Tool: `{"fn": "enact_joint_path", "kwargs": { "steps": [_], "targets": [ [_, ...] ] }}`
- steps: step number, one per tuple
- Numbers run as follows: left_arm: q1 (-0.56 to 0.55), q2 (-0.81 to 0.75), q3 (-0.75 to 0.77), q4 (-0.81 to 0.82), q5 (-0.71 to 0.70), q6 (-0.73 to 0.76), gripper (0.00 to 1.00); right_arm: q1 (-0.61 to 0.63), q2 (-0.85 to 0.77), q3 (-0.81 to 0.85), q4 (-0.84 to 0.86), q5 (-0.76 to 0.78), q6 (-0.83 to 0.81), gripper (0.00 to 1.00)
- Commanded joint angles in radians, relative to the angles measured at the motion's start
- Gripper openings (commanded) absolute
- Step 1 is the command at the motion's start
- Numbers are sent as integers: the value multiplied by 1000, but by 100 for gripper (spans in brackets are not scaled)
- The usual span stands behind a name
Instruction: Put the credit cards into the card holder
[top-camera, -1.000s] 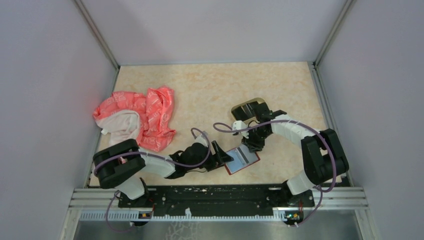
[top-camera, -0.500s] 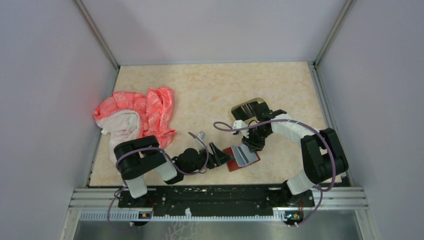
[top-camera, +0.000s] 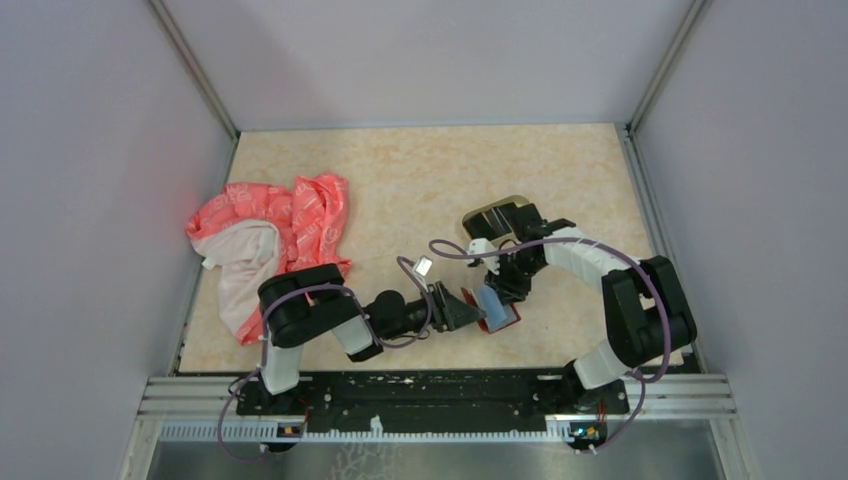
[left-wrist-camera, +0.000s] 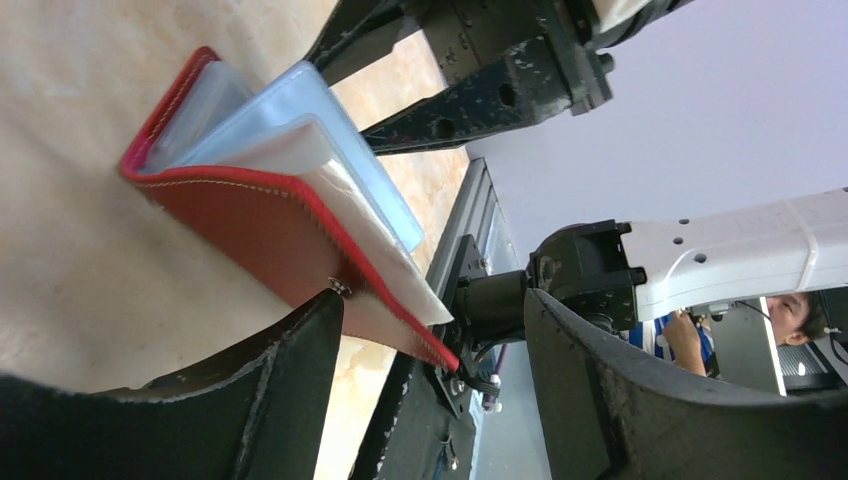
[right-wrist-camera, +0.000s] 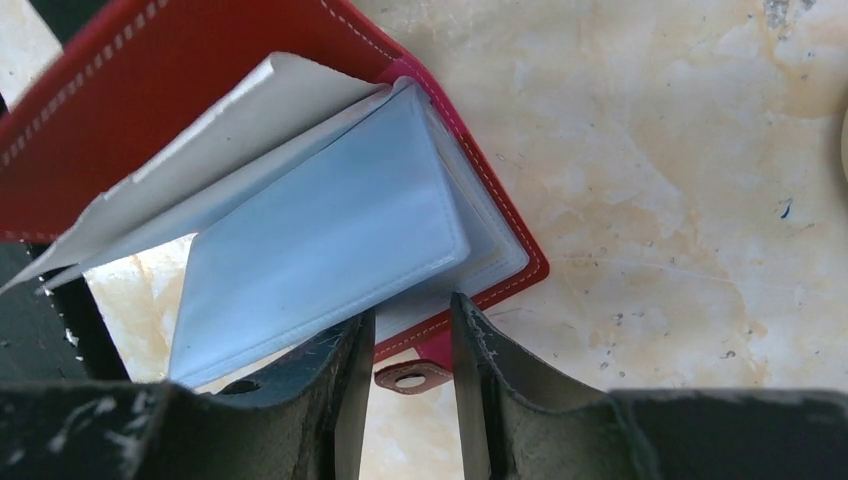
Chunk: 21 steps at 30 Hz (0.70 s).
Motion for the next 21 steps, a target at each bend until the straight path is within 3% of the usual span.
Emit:
{"fn": "enact_joint_path", "kwargs": {
  "steps": [1,8,14,21],
  "targets": [
    [10,6,49,91,55,38,72,-42,-27,17,9,-33,26,34],
    [12,-26,134,-123,54,101,70,-172,-145,51,11,-188,95,42],
    [35,-3,186,-252,58,120,50,-213,-196,17,53,-174,98,55],
    [63,54,233,-342,87,104,33,-213,-128,40,11,-177,118,57]
  ]
}}
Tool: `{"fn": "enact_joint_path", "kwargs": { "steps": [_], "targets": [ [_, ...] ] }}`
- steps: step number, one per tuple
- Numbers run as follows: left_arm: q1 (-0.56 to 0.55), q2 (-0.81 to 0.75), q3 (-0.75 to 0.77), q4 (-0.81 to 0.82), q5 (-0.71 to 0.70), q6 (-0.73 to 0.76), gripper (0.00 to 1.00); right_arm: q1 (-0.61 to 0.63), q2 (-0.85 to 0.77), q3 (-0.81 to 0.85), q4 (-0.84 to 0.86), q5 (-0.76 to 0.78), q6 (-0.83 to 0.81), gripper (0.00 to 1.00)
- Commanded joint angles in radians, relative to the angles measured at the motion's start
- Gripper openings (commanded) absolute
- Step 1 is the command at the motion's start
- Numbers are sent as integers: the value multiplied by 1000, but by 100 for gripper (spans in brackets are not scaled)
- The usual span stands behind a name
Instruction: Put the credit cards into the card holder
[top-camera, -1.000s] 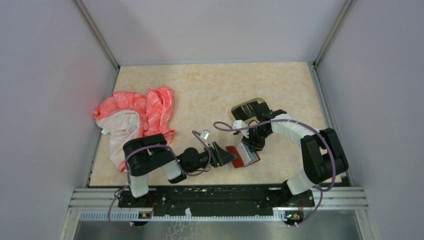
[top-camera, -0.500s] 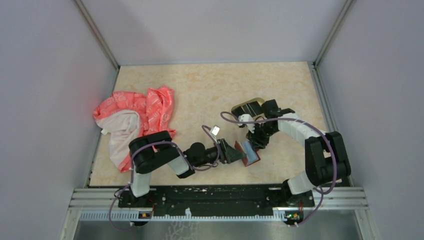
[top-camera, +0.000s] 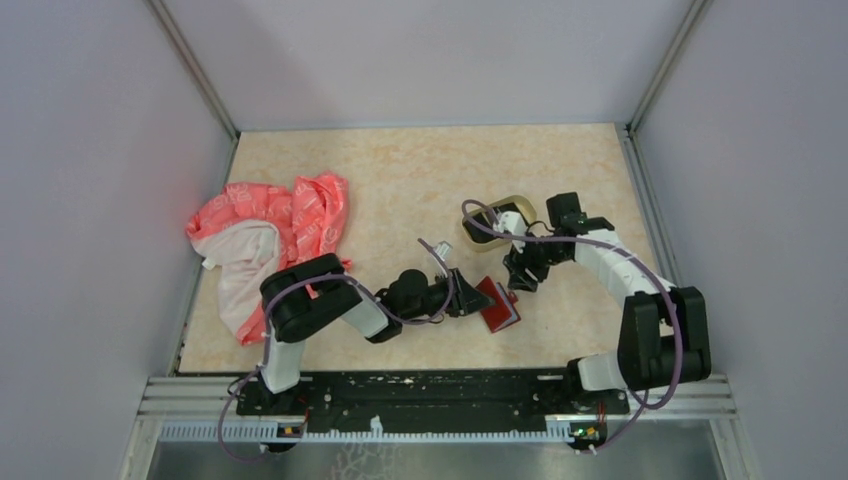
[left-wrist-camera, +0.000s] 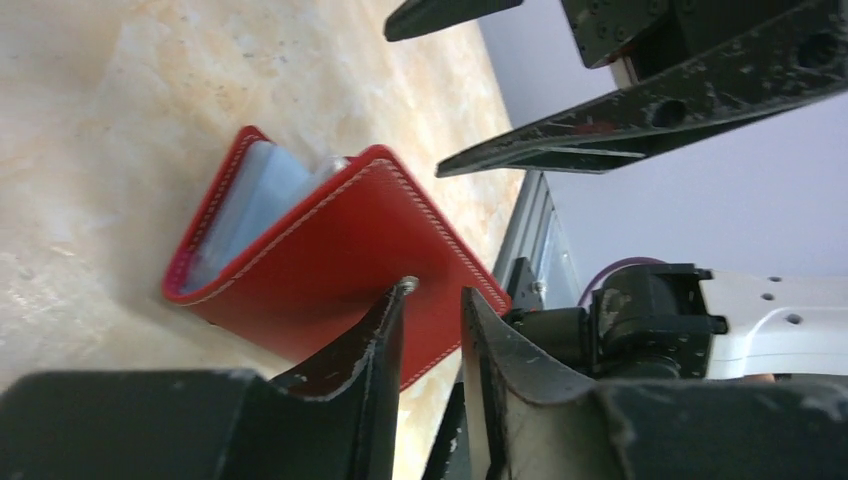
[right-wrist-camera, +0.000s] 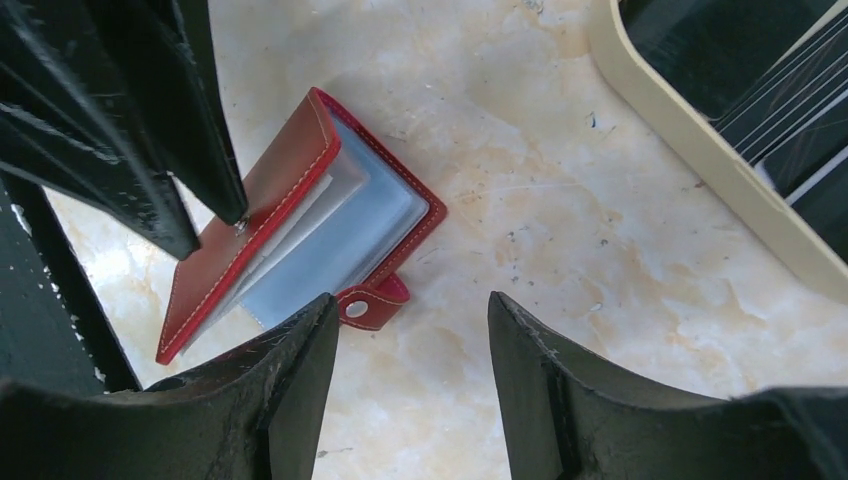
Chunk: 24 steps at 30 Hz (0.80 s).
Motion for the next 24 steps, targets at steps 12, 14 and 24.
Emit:
{"fn": "enact_joint_path", "kwargs": {
  "steps": [12,14,24],
  "targets": [
    [36,73,23,-105,37,-14,17,85,130,51,-26,117,55,57],
    [36,76,24,-107,46,-9,17,96,140,53,-27,127,59,57],
    [37,70,73,-201,66,40,17,121,173,53,1,275,71,54]
  ]
}}
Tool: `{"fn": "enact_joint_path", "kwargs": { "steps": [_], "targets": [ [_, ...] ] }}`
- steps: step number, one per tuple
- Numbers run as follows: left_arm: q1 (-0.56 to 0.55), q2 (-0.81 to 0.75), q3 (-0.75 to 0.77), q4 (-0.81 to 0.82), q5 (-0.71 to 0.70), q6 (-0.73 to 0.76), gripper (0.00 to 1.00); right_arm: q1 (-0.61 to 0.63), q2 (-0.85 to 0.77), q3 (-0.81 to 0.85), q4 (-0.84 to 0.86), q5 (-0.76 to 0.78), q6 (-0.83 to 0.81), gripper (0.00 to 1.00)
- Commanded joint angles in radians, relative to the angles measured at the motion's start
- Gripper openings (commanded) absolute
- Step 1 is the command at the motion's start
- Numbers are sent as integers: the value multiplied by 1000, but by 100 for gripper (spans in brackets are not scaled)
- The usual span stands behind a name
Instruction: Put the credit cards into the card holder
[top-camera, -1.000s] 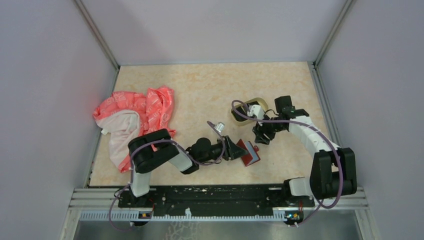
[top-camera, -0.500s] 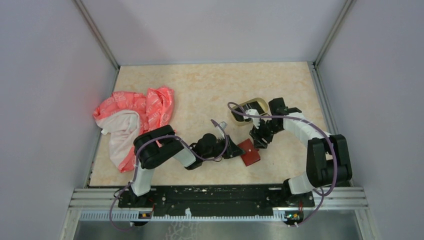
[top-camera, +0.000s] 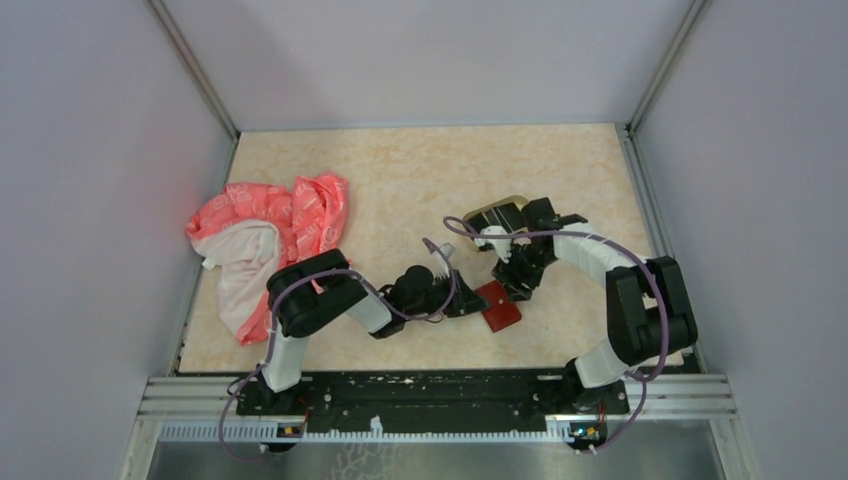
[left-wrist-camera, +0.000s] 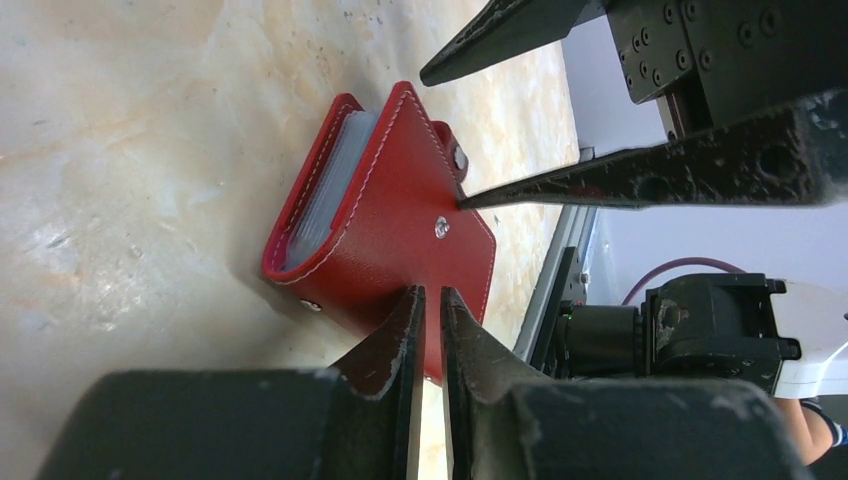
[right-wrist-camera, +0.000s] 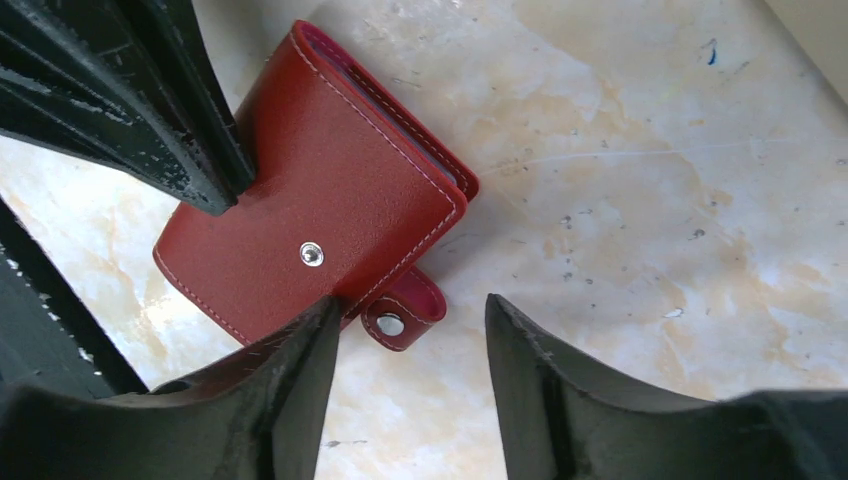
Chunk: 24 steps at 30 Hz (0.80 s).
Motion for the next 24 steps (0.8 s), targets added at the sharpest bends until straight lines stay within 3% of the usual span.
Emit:
{"fn": "enact_joint_path", "kwargs": {
  "steps": [1,6,14,18,21,23,24],
  "targets": [
    [6,10,41,-102,18,54,16,5,20,41,32,113,12,50],
    [6,10,90,-225,15,84,15,-31,-21,64,33,124,37,38],
    [6,15,101,-245,-6,105,14,-117,-122,53,61,68,-26,38],
    [7,5,110,-221,18,137,15,-124,-230,24,-58,-113,-403,52],
    [7,-3,118,-236,18,165,15,-135,-324,-94,-53,-177,-720,75],
    [7,-4,122,-244,16,177,15,-136,-340,-159,-51,-215,-876,78],
    [7,-5,122,-245,12,177,14,-135,-331,-163,-35,-229,-877,77]
  ]
}}
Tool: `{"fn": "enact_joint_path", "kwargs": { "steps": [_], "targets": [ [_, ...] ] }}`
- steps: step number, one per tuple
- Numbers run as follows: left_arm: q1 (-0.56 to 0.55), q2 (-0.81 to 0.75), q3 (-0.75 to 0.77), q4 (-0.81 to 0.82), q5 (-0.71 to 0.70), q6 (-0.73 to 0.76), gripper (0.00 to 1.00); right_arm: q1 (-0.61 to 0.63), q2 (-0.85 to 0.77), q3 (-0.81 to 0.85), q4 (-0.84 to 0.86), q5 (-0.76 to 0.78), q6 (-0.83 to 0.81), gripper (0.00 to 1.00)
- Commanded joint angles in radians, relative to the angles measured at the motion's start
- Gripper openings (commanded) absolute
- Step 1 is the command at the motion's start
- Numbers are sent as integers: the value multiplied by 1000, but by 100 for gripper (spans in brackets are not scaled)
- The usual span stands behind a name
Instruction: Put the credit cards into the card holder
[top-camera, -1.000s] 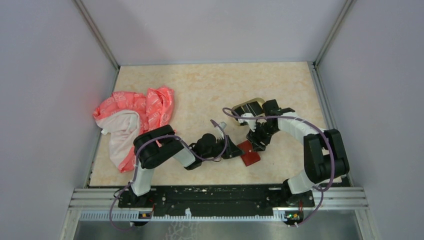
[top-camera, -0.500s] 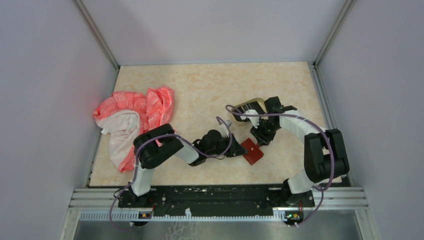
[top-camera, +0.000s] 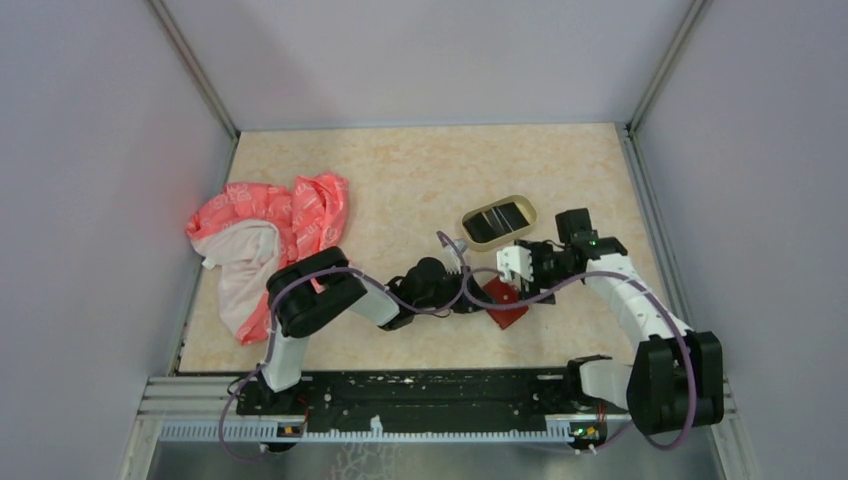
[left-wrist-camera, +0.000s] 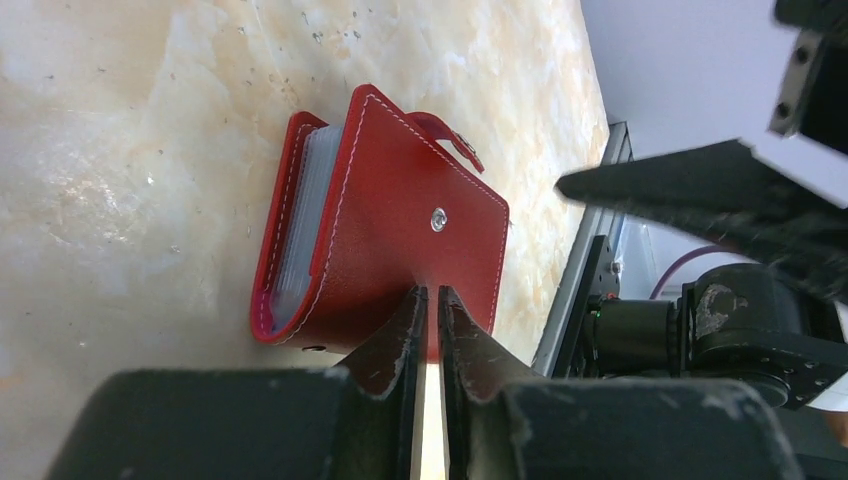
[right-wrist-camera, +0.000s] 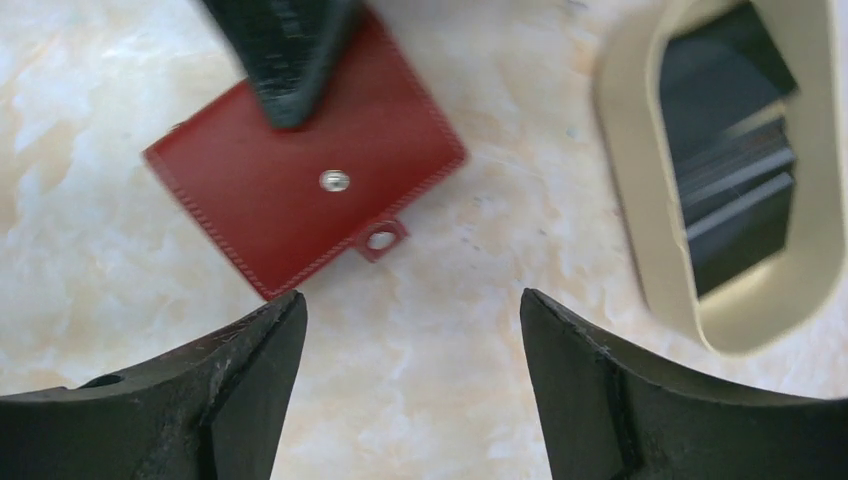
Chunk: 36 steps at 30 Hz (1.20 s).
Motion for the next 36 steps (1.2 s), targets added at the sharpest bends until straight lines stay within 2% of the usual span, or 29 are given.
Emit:
{"fn": "enact_joint_path", "kwargs": {
  "steps": [1,4,5,8,12,21,24,31,32,36],
  "targets": [
    [7,-6,10,-81,-20,68,13,-9,2,-56,-5,-155,-292,73],
    [3,-6,7,-77,-36,61,7,-9,55,12,-31,-220,-91,45],
    [1,-5,9,-74,-44,60,6,-8,52,9,-21,-240,-38,41],
    [-7,-6,-2,-52,-73,51,4,13,-20,-79,147,-197,178,41],
    [-10,-14,-38,-3,-105,29,2,26,-91,-154,262,-131,322,53],
    [-25,-14,-45,14,-130,23,1,71,-15,-161,281,-32,403,50],
    [-27,-14,-42,13,-134,24,1,93,-7,-162,303,13,426,46],
    [-31,-21,-36,7,-137,29,1,98,-11,-144,316,52,449,3],
    [-32,-22,-33,5,-137,30,1,99,-10,-141,316,50,450,0],
    [-31,-25,-27,5,-132,22,1,103,8,-109,313,6,461,0]
  ]
}}
